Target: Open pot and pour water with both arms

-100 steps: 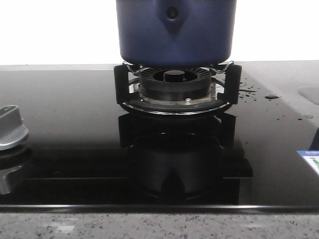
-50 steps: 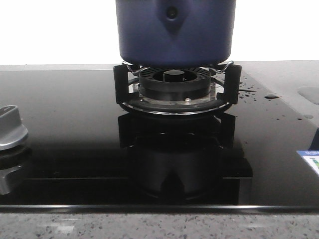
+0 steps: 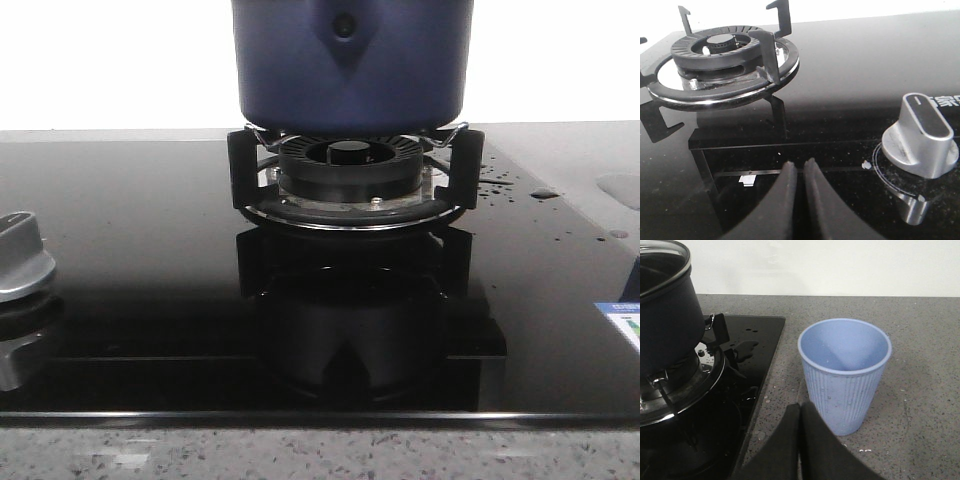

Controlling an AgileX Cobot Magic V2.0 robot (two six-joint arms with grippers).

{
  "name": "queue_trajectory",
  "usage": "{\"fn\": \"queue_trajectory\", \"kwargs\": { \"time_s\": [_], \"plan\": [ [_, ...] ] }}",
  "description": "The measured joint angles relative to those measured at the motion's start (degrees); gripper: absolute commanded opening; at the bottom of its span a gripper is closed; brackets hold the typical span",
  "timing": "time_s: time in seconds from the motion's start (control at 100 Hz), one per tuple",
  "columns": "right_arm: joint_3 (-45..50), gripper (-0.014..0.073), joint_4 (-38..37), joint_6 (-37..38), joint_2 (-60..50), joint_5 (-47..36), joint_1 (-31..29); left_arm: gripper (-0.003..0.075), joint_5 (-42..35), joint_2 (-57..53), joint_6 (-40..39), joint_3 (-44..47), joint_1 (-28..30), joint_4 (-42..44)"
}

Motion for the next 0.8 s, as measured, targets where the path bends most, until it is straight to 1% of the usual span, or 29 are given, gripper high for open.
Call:
{"fn": "queue_trajectory", "kwargs": {
  "time_s": [0.13,0.24,0.32,0.37,0.46,0.61,0.65,0.7,0.8],
  "plan": [
    [0.00,-0.0071,0.45,-0.30,-0.10,2.64,0.00,-0.0020,0.00,0.00,0.00,0.00,0.00,0.00],
    [0.60,-0.0071,0.45,-5.58,-1.01,3.68,-0.34,-0.0020,0.00,0.00,0.00,0.00,0.00,0.00],
    [1.64,-0.0071,2.22,-9.57,-1.87,2.10,-1.84,-0.0020,0.00,0.00,0.00,0.00,0.00,0.00],
    [2.66,-0.0071,5.10,-11.87,-2.38,-0.10,-3.47,-0.0020,0.00,0.00,0.00,0.00,0.00,0.00],
    [5.62,-0.0071,12.76,-17.35,-3.45,-5.18,-7.86,-0.0020,0.00,0.00,0.00,0.00,0.00,0.00],
    [14.06,-0.0071,26.36,-30.85,-5.35,-19.09,-18.19,-0.0020,0.00,0.00,0.00,0.00,0.00,0.00],
    [16.90,-0.0071,28.16,-33.05,-6.33,-22.69,-20.64,-0.0020,0.00,0.00,0.00,0.00,0.00,0.00],
    [19.97,-0.0071,29.69,-34.40,-8.11,-25.03,-22.77,-0.0020,0.00,0.00,0.00,0.00,0.00,0.00],
    [25.05,-0.0071,31.65,-35.67,-13.11,-25.61,-24.80,-0.0020,0.00,0.00,0.00,0.00,0.00,0.00]
  ]
}}
